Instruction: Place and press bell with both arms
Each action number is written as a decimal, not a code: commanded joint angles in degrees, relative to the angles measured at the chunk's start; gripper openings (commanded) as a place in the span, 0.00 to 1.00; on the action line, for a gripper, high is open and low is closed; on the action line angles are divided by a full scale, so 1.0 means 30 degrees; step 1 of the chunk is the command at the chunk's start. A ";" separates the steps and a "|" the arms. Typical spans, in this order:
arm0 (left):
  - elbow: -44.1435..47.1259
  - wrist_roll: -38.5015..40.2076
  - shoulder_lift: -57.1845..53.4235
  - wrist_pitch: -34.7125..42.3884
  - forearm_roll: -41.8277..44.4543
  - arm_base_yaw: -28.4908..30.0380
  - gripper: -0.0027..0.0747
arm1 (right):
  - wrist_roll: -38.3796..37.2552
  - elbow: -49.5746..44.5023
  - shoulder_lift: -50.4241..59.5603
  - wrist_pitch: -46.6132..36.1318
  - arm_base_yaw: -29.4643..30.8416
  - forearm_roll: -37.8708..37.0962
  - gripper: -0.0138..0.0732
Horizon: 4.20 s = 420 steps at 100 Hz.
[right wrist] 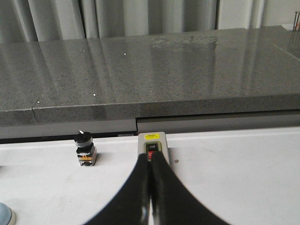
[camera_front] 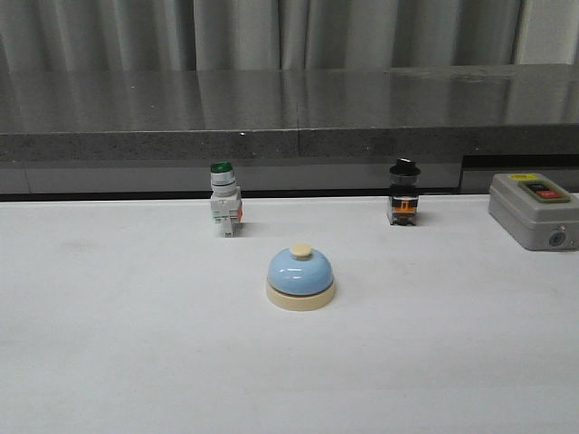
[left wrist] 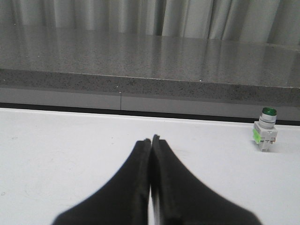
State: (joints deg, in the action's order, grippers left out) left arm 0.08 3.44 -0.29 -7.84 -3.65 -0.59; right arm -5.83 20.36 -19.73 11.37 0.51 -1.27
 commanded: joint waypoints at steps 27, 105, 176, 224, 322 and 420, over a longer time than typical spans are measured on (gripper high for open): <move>0.0782 0.0159 -0.0570 0.1475 -0.0047 0.0038 0.01 | 0.0034 0.6737 -0.8629 0.1677 -0.0743 -0.0116 0.09; 0.0782 0.0159 -0.0570 0.1475 -0.0047 0.0038 0.01 | 0.1944 1.9638 -2.4002 1.0212 -0.9384 0.0422 0.09; 0.0782 0.0159 -0.0570 0.1475 -0.0047 0.0038 0.01 | 0.3774 2.4596 -3.1526 1.3739 -1.0804 0.3332 0.09; 0.0782 0.0159 -0.0570 0.1475 -0.0047 0.0038 0.01 | 0.3757 2.4596 -3.0494 1.3937 -1.0638 0.3338 0.09; 0.0782 0.0159 -0.0570 0.1475 -0.0047 0.0038 0.01 | 0.2747 1.6443 -2.0033 1.3072 0.0696 0.3007 0.09; 0.0782 0.0159 -0.0570 0.1475 -0.0047 0.0038 0.01 | 0.2747 0.4559 -0.3172 0.7383 0.0910 0.2825 0.09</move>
State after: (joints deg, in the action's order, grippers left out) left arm 0.08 3.57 -0.29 -7.84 -3.65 -0.59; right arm 2.17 35.07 -33.28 39.26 2.91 7.31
